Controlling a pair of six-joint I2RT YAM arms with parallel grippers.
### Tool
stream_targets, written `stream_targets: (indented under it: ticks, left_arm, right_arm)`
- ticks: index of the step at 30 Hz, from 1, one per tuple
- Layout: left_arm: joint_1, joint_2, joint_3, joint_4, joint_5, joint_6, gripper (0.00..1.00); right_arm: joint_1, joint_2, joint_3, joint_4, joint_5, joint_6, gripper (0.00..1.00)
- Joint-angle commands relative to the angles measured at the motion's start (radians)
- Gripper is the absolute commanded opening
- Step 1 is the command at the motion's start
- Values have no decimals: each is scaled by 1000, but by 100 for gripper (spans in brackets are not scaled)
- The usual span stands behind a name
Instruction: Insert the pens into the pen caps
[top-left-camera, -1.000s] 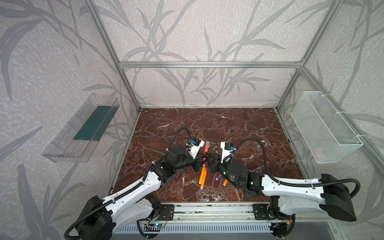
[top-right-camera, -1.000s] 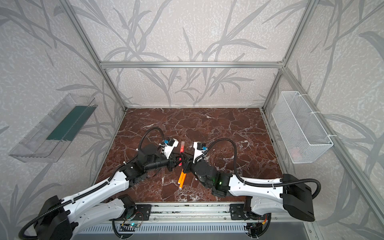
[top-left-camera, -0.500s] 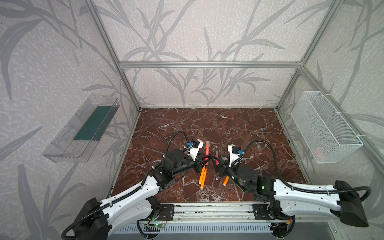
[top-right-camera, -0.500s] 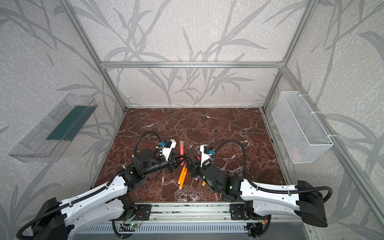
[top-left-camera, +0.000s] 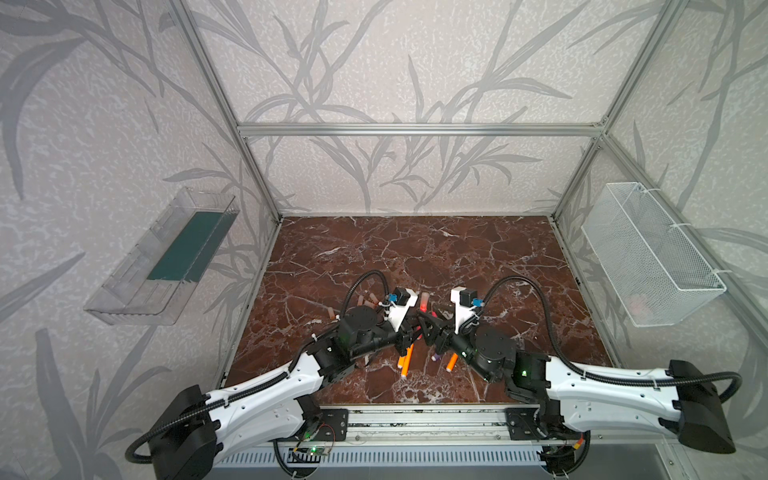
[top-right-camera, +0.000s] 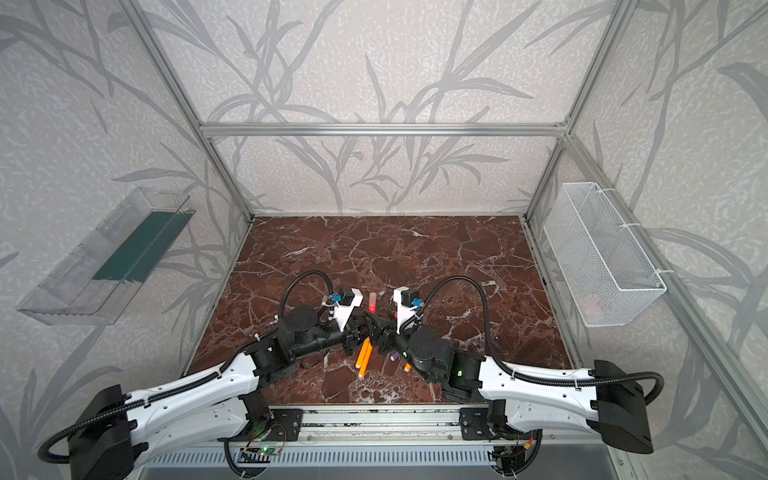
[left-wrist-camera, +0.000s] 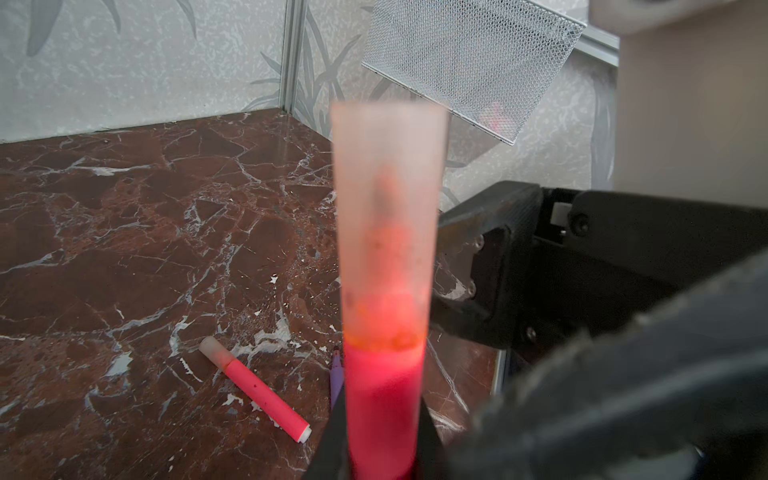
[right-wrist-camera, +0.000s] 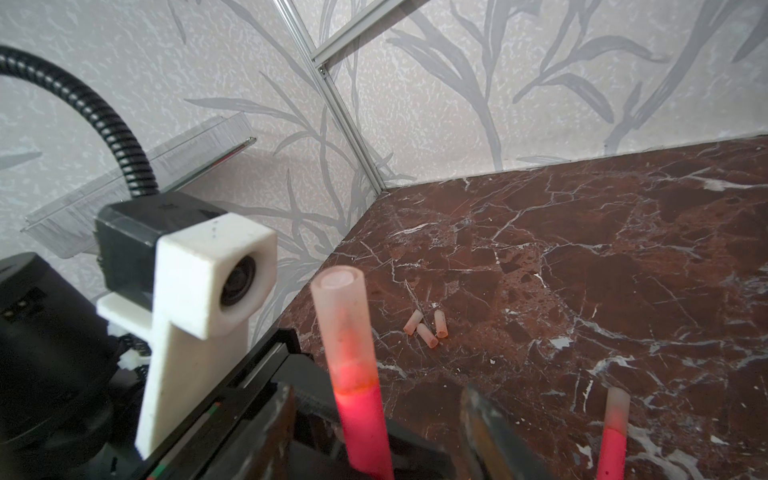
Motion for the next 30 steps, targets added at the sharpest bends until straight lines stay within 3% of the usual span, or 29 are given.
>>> stream_targets:
  ticks: [1,5,12,13,17,21,26,30]
  left_arm:
    - [-9,6,-9,35,-10,26,0]
    - [-14,10,-13,39,10,27,0]
    - [-15,14,-26,47,22,29,0]
    - [-15,13,-26,37,9,29,3]
    - [-15,12,-25,-24,-100,6,35]
    - [-13,10,-16,-156,-312,-58,60]
    - [-7,24,24,-379,-566,-162,67]
    - [2,29,26,-463,-631,-219,67]
  right_arm:
    - [-2,46,53,48,-3,-13,56]
    - [-20,91,62,58,-22,16,33]
    - [-100,113,41,26,-84,116,12]
    - [-105,106,35,15,-76,117,11]
    - [-137,51,2,-83,-26,129,6]
    - [-229,-5,-15,-264,7,157,5]
    - [-400,51,12,-427,-64,176,6]
    - [-491,187,87,-489,-163,151,5]
